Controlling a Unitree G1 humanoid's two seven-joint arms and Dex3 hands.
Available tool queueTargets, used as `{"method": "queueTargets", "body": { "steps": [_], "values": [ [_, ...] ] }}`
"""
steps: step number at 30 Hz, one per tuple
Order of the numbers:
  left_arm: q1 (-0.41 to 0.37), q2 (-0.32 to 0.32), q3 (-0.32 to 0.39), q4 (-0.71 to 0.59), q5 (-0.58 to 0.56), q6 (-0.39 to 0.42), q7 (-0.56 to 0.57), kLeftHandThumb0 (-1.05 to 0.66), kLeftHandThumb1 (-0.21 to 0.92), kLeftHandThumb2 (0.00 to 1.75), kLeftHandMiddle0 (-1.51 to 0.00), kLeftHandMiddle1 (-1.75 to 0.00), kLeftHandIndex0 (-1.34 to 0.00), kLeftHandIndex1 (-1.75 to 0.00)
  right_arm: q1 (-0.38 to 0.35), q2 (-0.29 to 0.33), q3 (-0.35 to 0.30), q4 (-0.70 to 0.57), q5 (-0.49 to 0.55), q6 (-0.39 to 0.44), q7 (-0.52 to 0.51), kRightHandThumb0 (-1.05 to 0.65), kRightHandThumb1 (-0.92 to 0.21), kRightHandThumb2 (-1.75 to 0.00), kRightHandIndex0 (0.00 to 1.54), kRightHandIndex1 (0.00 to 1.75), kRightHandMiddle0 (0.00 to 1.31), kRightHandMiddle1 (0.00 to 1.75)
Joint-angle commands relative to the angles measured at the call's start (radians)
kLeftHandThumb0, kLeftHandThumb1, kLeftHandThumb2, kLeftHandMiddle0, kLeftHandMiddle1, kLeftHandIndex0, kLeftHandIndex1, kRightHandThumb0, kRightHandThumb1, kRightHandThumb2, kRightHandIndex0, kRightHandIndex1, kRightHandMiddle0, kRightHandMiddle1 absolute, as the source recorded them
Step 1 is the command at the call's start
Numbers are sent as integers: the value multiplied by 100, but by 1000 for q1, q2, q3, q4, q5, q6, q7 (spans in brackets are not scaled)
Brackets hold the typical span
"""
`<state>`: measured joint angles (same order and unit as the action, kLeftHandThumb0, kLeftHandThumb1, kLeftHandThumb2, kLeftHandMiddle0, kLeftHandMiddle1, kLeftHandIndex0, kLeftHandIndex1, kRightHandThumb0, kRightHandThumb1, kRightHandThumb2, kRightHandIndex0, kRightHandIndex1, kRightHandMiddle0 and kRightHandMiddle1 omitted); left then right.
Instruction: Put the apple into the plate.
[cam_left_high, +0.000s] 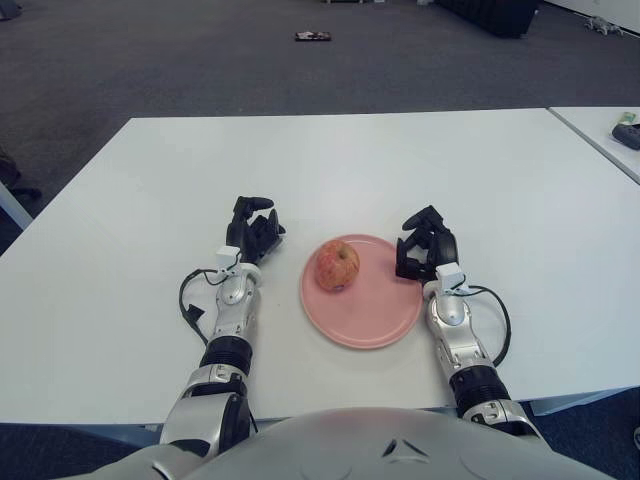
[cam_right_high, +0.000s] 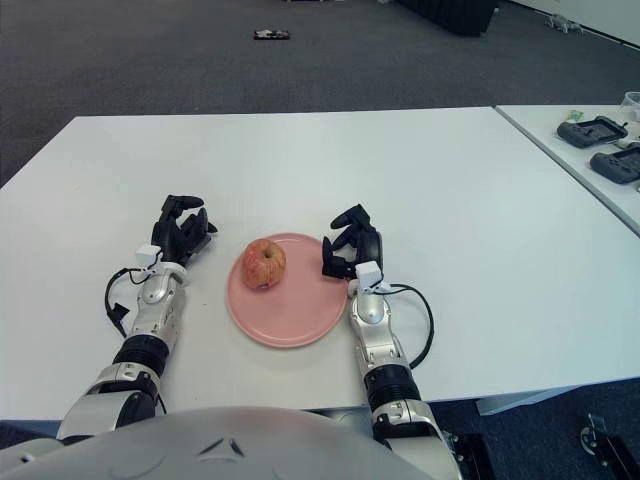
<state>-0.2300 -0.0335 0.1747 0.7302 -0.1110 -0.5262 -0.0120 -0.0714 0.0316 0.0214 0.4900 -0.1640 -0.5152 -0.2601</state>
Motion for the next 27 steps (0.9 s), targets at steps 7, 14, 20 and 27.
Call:
{"method": "queueTargets", "body": {
  "steps": [7, 14, 20, 27],
  "values": [
    [51, 19, -16, 12, 23, 59, 3, -38, 69, 85, -78, -175, -34, -175, 40, -24, -22, 24, 1, -5, -3, -1, -19, -148, 71, 175, 46, 175],
    [59, 20, -24, -5, 23, 69, -1, -38, 68, 87, -79, -175, -34, -175, 40, -20, -28, 31, 13, -27, 3, -1, -21, -146, 70, 175, 45, 175],
    [60, 20, -22, -5, 15, 69, -11, -39, 67, 88, -79, -175, -35, -175, 43, -20, -32, 36, 19, -47, 4, -1, -16, -151, 73, 175, 48, 175],
    [57, 21, -17, 3, 9, 69, -21, -39, 68, 87, -78, -175, -34, -175, 40, -22, -38, 49, 24, -80, 4, -1, -17, -150, 72, 175, 48, 175]
  ]
}}
